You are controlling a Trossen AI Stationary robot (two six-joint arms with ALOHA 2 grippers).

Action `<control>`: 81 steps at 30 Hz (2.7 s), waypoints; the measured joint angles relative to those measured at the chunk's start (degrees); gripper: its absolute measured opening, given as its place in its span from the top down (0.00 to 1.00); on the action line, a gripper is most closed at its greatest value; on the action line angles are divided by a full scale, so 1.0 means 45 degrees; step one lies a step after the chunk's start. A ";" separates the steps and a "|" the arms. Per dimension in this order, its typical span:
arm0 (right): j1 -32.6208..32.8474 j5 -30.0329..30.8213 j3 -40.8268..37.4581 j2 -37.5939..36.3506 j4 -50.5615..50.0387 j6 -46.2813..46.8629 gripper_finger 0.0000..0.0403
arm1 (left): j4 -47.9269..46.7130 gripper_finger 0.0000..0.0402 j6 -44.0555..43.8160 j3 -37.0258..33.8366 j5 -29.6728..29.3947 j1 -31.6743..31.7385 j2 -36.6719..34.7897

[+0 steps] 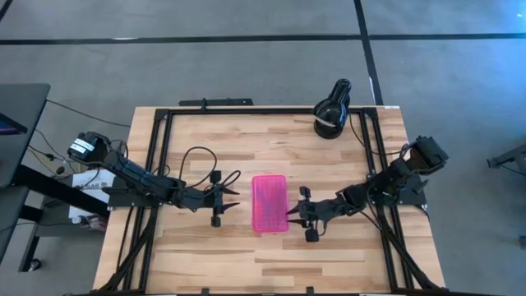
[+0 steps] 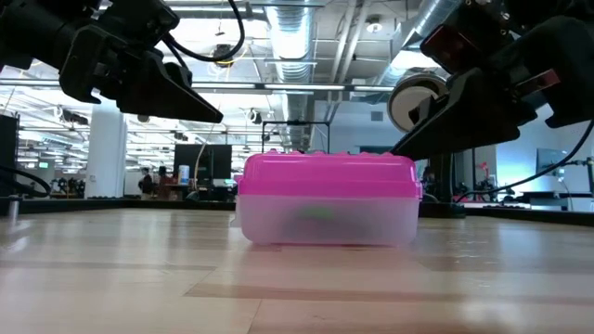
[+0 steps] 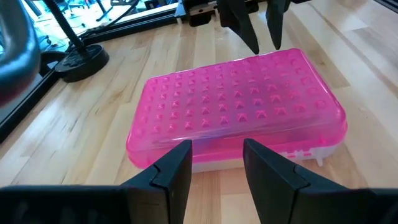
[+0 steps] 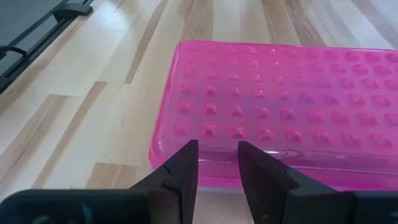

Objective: Pick & place school supplies into a supply box
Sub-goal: Close the supply box, then return to Home Position

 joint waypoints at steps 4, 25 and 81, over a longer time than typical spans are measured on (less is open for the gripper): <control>-0.0079 0.0000 -0.0004 0.0000 -0.0005 0.0000 0.73 | 0.0000 0.65 -0.0005 0.0000 0.0000 0.0000 0.0000; -0.0230 0.0000 -0.0003 0.0000 -0.0015 -0.0010 0.73 | -0.0262 0.65 -0.0112 0.0005 0.0000 0.0000 0.0000; -0.2905 0.0529 -0.0007 -0.8094 -0.2771 -0.6795 0.73 | 0.2587 0.65 0.2937 -0.3966 0.7192 0.6008 -0.8950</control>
